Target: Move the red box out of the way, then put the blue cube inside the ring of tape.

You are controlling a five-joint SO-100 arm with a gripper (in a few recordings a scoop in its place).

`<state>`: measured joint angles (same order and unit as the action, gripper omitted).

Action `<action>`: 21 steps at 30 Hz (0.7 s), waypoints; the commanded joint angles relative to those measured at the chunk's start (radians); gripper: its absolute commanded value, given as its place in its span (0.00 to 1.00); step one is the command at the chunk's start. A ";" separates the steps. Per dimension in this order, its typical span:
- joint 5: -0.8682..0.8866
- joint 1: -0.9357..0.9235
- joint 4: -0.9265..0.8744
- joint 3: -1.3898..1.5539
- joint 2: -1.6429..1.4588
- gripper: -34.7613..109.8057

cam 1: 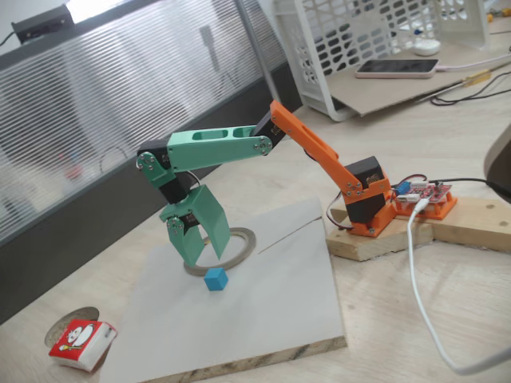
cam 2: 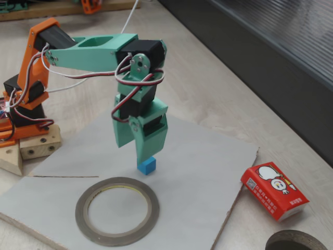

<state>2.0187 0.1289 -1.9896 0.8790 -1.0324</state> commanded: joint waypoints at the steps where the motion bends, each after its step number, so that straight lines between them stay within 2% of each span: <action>1: 0.015 0.020 -0.032 0.066 -0.040 0.52; 5: 0.015 0.020 -0.031 0.156 -0.046 0.52; 21: 0.015 0.014 0.021 0.156 -0.048 0.52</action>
<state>2.0187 0.1319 -1.9650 1.0262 -1.0324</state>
